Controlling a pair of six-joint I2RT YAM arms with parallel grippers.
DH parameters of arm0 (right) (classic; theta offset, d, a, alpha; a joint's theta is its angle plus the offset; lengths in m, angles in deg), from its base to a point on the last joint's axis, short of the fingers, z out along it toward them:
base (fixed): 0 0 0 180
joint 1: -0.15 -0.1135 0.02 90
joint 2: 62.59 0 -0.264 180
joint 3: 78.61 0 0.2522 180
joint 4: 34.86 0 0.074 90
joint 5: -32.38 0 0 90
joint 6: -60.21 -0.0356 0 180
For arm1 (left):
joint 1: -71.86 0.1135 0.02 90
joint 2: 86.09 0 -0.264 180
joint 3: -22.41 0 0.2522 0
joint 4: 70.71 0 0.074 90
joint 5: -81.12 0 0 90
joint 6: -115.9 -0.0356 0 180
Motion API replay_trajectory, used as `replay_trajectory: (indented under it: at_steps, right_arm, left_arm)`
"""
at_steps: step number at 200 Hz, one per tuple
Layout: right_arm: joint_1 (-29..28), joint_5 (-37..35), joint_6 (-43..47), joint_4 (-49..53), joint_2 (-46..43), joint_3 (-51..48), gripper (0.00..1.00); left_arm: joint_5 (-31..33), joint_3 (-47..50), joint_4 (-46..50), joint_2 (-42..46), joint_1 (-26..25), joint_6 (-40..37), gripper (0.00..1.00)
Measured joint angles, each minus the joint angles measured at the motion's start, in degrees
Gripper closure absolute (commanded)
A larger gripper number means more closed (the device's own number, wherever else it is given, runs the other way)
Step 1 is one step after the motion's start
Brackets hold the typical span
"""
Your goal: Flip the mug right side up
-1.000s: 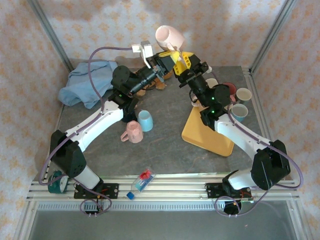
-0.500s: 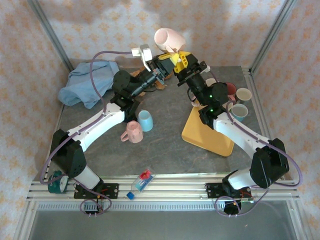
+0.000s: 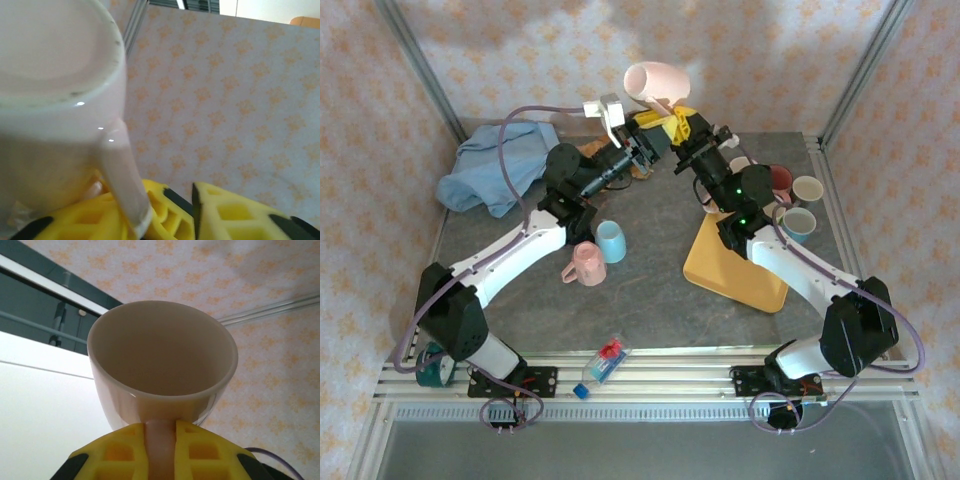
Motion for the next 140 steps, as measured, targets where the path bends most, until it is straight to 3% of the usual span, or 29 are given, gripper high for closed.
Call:
replay_trajectory:
  at_steps: [77,140]
  right_arm:
    - [0.26,-0.44,0.85,5.84,-1.53,0.00,1.00]
    - [1.42,-1.95,13.49,13.84,-5.79,-0.09,1.00]
  left_arm:
    - [1.55,2.67,8.66,4.76,-0.07,-1.25,0.41]
    - [2.12,9.05,15.34,12.50,4.52,0.48,0.33]
